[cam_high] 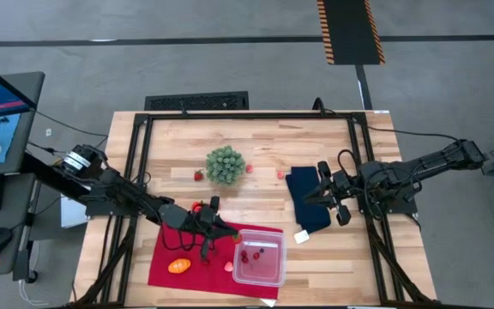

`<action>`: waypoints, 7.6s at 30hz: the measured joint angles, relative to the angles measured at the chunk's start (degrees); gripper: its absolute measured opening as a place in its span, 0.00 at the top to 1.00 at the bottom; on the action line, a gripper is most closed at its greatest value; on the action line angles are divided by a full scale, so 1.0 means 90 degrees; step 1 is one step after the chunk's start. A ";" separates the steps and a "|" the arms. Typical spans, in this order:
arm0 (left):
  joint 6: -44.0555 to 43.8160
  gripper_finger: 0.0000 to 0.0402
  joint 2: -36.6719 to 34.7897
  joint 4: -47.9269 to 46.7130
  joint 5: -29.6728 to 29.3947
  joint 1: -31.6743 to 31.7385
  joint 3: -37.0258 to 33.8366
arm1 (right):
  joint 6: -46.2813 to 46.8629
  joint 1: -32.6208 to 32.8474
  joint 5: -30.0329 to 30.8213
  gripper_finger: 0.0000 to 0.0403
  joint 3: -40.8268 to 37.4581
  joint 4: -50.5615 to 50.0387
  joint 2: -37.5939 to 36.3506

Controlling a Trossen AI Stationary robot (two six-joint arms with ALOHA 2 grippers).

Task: Pick and placing Produce into tupperware
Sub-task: Put the bottom strawberry into the transparent bin, then put the cherry into the transparent bin

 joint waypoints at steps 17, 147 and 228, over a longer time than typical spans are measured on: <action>-0.0388 1.00 0.2197 0.0485 0.2063 0.0355 0.1812 | 0.0003 -0.0003 0.0012 0.81 0.0002 0.0131 0.0285; -0.3129 0.80 0.0787 -0.8117 -0.1676 -0.3361 0.2550 | -0.0219 -0.0486 0.0146 0.81 0.0000 0.0206 0.0357; 0.2576 0.93 0.1500 -0.7412 -0.0800 -0.2620 0.2591 | 0.0173 -0.0486 0.0114 0.81 0.0000 -0.0508 0.0357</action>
